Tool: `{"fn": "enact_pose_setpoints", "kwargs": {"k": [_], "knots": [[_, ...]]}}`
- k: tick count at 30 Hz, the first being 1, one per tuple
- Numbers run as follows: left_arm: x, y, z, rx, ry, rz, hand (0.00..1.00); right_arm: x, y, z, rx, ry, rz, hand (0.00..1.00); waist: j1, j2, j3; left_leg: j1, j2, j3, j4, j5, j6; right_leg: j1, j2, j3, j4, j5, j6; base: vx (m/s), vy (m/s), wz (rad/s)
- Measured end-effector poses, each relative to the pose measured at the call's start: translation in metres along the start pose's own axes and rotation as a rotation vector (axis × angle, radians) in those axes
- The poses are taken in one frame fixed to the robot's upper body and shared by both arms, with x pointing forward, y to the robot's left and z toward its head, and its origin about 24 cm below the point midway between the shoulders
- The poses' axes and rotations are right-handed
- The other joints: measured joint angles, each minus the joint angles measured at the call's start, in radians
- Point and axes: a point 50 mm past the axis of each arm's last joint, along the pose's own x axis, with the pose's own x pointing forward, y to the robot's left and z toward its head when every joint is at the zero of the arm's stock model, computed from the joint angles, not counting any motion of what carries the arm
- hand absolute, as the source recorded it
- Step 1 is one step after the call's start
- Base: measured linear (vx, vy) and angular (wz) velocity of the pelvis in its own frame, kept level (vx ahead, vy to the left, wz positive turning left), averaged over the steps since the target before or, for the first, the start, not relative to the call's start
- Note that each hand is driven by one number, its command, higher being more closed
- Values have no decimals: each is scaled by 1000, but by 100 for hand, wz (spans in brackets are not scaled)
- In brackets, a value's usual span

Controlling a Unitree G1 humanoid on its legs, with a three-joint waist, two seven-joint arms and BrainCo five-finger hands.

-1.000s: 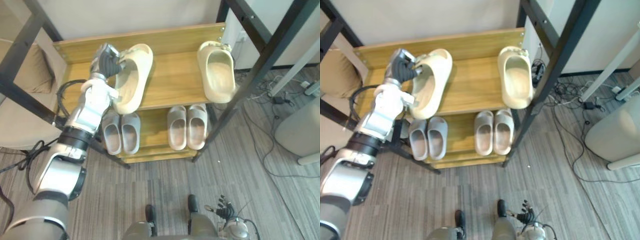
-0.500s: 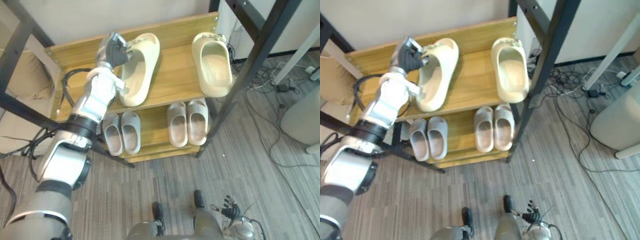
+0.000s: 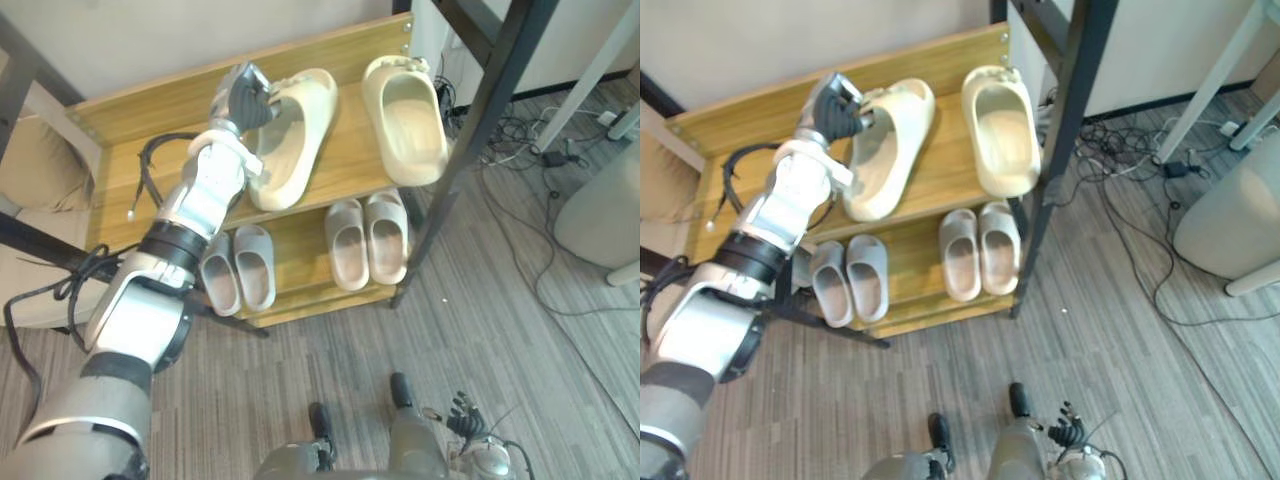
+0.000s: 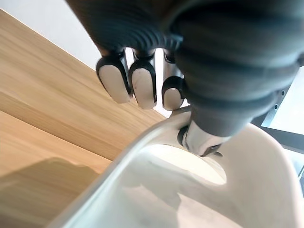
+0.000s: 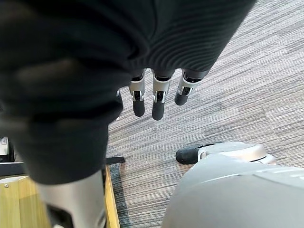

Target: Organize the slippers on the shoe rack

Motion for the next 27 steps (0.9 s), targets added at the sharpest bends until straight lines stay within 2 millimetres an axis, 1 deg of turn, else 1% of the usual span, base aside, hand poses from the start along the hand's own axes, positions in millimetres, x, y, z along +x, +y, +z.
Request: {"fn": "enact_pose_setpoints", "kwargs": {"k": [5,6,9,21,25,27], "knots": [[5,-5,15,-17,-39,-9,100,0,0,0,4,0,-1,0,-1,7,7,0,0,0,-1,0,0,0,0,0,-1,0,0,0,0,0],[5,-7,17,-19,-44,-14,0,0,0,0,4,-1,-1,0,-2,7,7,0,0,0,-1,0,0,0,0,0,-1,0,0,0,0,0],[5,-10,19,-26,-48,-17,0,0,0,0,5,0,-1,0,-7,8,7,0,0,0,-1,0,0,1,0,0,-2,0,0,0,0,0],[6,-14,24,-49,-56,-21,0,0,-1,-3,14,14,-3,0,-6,7,9,3,-2,-10,-1,1,1,24,-3,-11,-32,15,2,0,0,1],[6,-15,25,-69,-54,-22,0,0,-1,-7,10,33,-5,0,-7,6,9,6,-2,-14,-1,1,1,31,-3,-14,-35,15,2,0,0,0],[6,-15,25,-72,-53,-20,0,0,-1,-7,9,34,-4,0,-7,5,21,24,-2,-16,-4,1,1,49,-3,-16,-38,15,2,0,0,0]]}}
